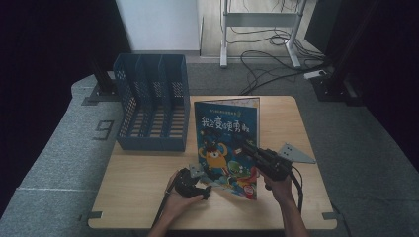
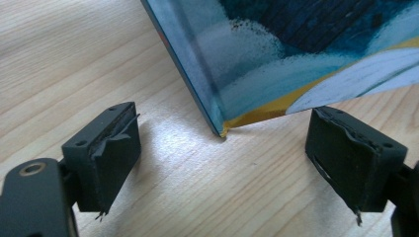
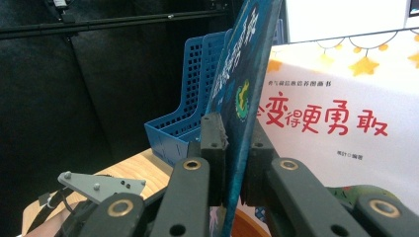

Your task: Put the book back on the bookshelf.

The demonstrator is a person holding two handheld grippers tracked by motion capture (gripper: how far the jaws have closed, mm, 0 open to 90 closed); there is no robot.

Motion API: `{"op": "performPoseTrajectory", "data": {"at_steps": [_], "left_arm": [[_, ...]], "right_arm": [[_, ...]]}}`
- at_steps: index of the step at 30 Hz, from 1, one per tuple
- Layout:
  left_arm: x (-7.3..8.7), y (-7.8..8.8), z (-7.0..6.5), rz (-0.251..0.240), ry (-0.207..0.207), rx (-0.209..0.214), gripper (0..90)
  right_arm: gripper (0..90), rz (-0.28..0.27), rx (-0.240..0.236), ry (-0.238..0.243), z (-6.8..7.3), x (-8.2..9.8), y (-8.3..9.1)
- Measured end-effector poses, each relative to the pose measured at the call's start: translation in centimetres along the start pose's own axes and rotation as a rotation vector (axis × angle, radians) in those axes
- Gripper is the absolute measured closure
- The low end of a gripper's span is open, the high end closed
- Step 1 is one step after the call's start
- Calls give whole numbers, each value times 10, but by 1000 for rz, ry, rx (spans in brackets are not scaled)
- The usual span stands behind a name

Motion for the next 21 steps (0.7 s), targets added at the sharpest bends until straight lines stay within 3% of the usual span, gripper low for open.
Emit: {"op": "performPoseTrajectory", "data": {"at_steps": [8,13,21], "left_arm": [[1,1,-1,-3,-3,0,145],[0,2,-4,-7,5,29,154],[0,0,-4,-6,-3,11,154]], "right_arm": [[821,2,-6,-7,-2,1,1],[822,10,-12,-7,-3,1,3],[822,10,-15,-10,-3,2,3]]}}
Point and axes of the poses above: each handheld gripper's, and its own axes: y roughly backward along the jaws, x roughly out of its underside, z roughly to its left, the point moved 7 cm from there along -y, roughly forward along the jaws, and after that the axes turned 7 degrees about -z, right-handed, at the moved point
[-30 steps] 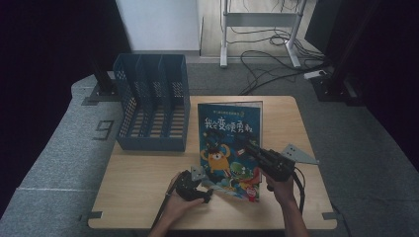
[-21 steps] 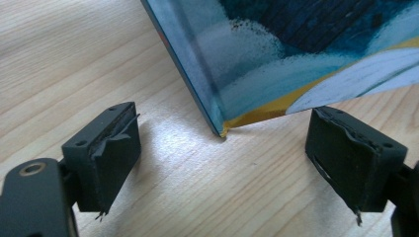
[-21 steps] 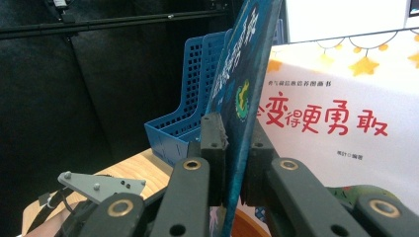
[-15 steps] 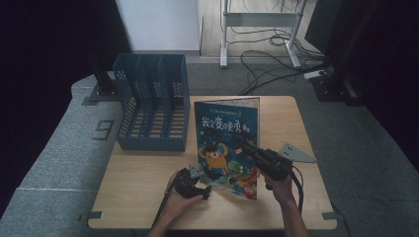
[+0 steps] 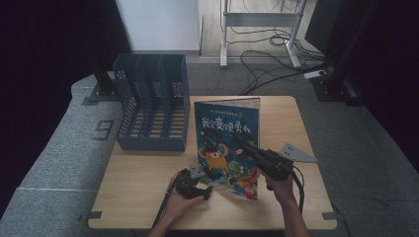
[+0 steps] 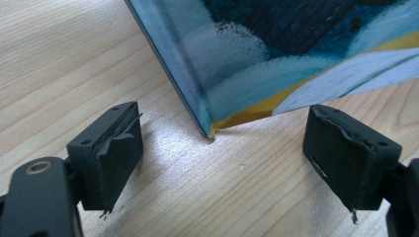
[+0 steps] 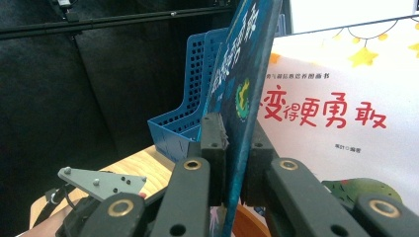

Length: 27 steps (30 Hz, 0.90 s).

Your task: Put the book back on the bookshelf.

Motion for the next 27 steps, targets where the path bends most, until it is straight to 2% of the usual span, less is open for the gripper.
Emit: {"op": "performPoseTrajectory", "data": {"at_steps": [8,13,18,24,27], "left_arm": [[-1,-2,0,8,-5,-8,148],[-4,-4,2,14,7,-18,147],[-7,-6,6,25,8,-6,145],[-13,-13,13,29,19,-29,146],[-14,-14,15,26,25,-33,147]], "right_arm": [[821,1,-3,8,0,0,-1],[821,1,2,2,-4,0,-2],[817,11,7,12,-7,-1,-5],[826,3,-26,18,-12,-1,-9],[825,13,-27,33,-13,-1,-10]]}}
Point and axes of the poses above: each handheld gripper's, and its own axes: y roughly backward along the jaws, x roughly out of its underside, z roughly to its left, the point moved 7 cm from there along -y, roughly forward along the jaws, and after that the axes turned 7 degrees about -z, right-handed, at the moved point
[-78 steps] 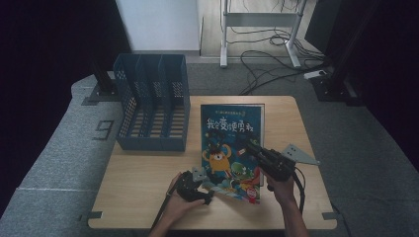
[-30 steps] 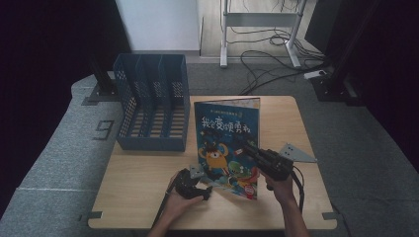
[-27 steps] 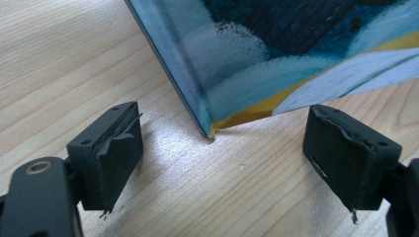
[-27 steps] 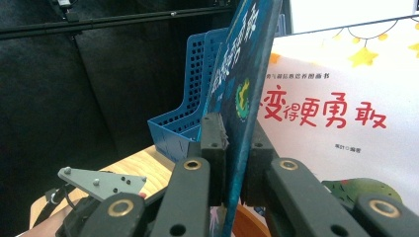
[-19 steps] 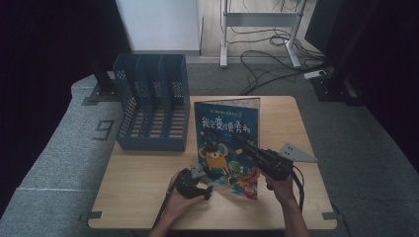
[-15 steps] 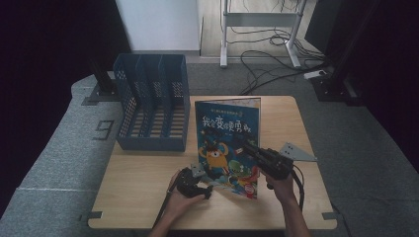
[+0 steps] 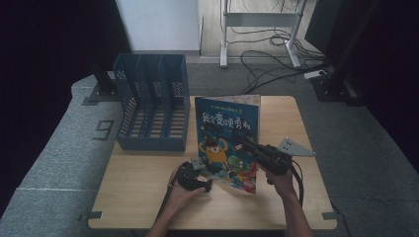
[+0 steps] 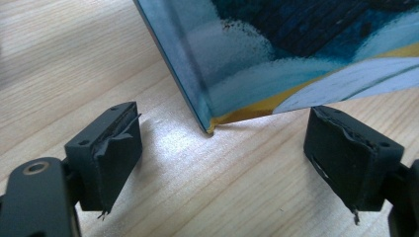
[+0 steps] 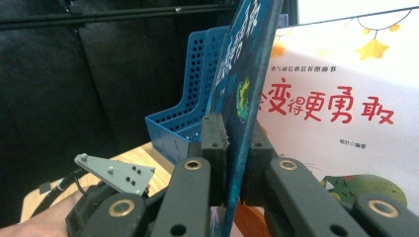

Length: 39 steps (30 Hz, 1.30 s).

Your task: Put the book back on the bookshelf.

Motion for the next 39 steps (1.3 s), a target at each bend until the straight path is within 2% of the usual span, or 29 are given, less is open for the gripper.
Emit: {"op": "performPoseTrajectory", "data": {"at_steps": [3,6,8,10,16,20,24,39], "left_arm": [[1,1,-1,-4,0,0,148],[2,4,-1,-14,30,21,167],[2,4,1,-16,24,11,171],[2,5,0,-23,24,29,172],[-5,10,-7,-87,27,65,171],[-10,12,-7,-119,29,75,172],[-16,15,-6,-167,44,86,172],[-50,28,-3,-230,42,97,172]], "right_arm": [[825,9,-5,6,1,1,2],[829,13,-14,6,3,3,7],[832,10,-23,0,4,5,11],[832,15,-31,-1,5,6,14],[819,23,-20,7,4,8,17],[810,32,-13,6,3,9,19],[805,42,-10,3,2,10,21],[774,67,2,9,-1,16,30]]}}
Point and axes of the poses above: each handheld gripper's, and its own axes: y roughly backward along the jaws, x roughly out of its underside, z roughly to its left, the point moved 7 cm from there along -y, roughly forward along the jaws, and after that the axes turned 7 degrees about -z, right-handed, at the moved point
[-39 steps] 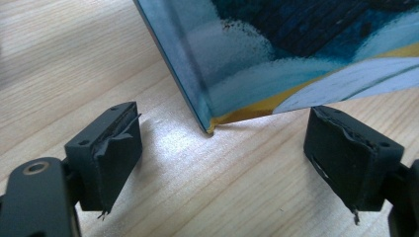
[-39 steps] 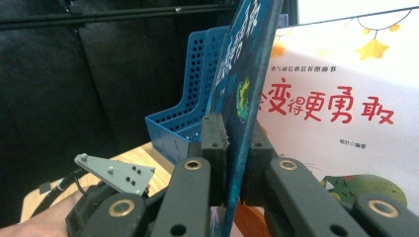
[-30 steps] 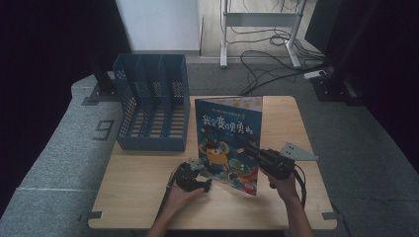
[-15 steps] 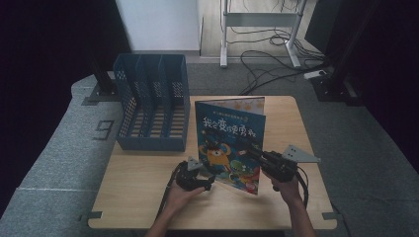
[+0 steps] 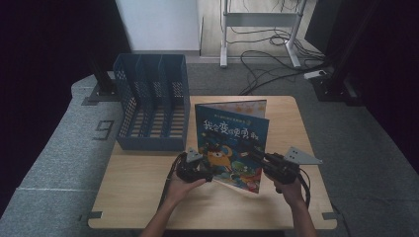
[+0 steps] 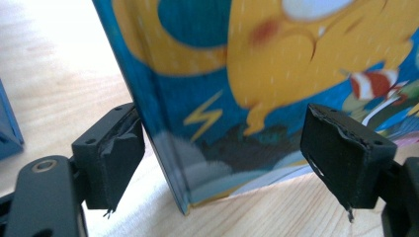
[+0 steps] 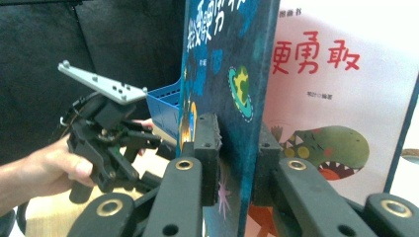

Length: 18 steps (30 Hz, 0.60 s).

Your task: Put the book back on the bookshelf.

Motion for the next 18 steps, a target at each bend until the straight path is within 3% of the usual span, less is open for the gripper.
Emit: {"op": "performPoseTrajectory", "data": {"at_steps": [12,18], "left_arm": [[-21,9,4,-37,-21,-19,171],[-35,12,7,-58,-18,5,161]], "right_arm": [[770,15,-12,-14,-2,5,6],[762,16,-5,-17,-3,6,6]]}}
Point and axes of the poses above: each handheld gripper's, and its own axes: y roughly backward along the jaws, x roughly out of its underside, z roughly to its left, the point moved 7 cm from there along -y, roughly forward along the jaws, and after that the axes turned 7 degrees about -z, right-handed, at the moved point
